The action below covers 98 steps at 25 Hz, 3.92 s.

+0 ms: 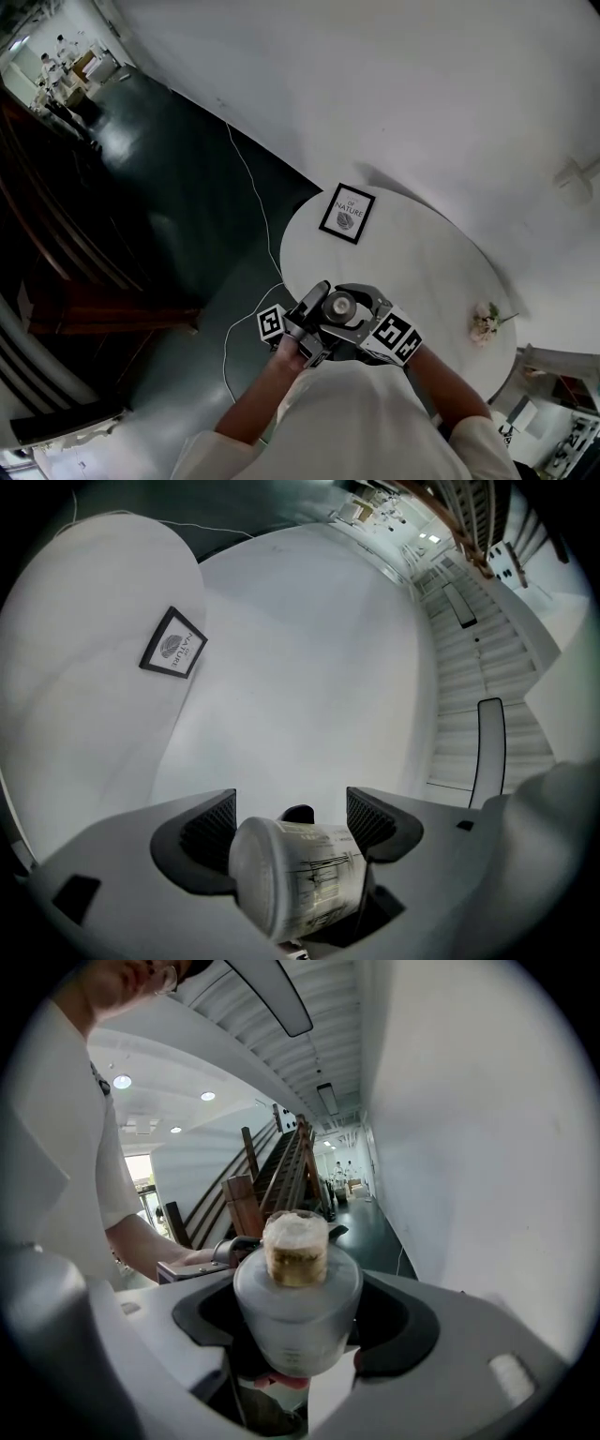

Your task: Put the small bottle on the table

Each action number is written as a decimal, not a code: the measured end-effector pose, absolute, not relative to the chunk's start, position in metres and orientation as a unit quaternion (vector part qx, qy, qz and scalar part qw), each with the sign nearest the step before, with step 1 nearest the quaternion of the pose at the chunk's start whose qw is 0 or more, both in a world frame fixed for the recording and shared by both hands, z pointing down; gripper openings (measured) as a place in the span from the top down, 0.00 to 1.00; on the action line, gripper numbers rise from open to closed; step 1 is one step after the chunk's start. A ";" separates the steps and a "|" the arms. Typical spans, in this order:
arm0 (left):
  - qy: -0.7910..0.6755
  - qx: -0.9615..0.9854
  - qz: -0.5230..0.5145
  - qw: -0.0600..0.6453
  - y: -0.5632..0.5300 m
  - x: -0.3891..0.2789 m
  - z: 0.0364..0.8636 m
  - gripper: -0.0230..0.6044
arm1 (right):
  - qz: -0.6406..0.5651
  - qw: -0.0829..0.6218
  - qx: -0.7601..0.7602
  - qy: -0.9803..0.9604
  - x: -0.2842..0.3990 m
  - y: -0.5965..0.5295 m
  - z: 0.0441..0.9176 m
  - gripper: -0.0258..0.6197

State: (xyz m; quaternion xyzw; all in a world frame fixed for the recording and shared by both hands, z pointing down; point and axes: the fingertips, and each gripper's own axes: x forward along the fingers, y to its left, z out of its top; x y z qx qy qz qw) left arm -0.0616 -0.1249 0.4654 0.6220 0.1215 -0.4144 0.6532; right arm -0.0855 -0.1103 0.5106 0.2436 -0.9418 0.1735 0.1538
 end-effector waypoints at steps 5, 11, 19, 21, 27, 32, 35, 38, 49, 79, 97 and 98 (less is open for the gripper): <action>0.067 0.593 -0.353 0.721 -0.151 -0.062 0.507 0.39 | 0.187 0.155 0.270 -0.932 -0.094 -0.130 0.522 0.42; 0.008 0.552 -0.278 0.786 -0.183 -0.063 0.553 0.39 | 0.204 0.147 0.300 -0.920 -0.102 -0.152 0.529 0.42; 0.001 0.540 -0.232 0.809 -0.202 -0.062 0.579 0.39 | 0.217 0.159 0.336 -0.903 -0.099 -0.174 0.549 0.42; -0.001 0.540 -0.229 0.810 -0.204 -0.061 0.583 0.39 | 0.223 0.161 0.339 -0.900 -0.095 -0.176 0.556 0.42; -0.027 0.543 -0.237 0.805 -0.221 -0.060 0.597 0.39 | 0.230 0.175 0.333 -0.897 -0.074 -0.189 0.576 0.42; -0.064 0.551 -0.242 0.796 -0.225 -0.064 0.609 0.39 | 0.240 0.179 0.316 -0.900 -0.062 -0.197 0.587 0.42; -0.090 0.562 -0.242 0.786 -0.231 -0.066 0.617 0.40 | 0.244 0.179 0.315 -0.899 -0.050 -0.208 0.598 0.42; -0.114 0.564 -0.252 0.778 -0.239 -0.072 0.627 0.41 | 0.253 0.174 0.315 -0.898 -0.040 -0.218 0.614 0.42; -0.192 0.574 -0.229 0.762 -0.227 -0.076 0.661 0.46 | 0.273 0.187 0.335 -0.882 -0.011 -0.238 0.696 0.42; -0.254 0.624 -0.124 0.729 -0.202 -0.092 0.712 0.85 | 0.286 0.253 0.367 -0.848 0.004 -0.256 0.843 0.42; -0.258 0.614 -0.098 0.739 -0.191 -0.096 0.728 0.95 | 0.252 0.269 0.386 -0.846 0.003 -0.258 0.851 0.42; -0.255 0.617 -0.097 0.738 -0.191 -0.096 0.727 0.95 | 0.250 0.272 0.387 -0.845 0.003 -0.258 0.852 0.42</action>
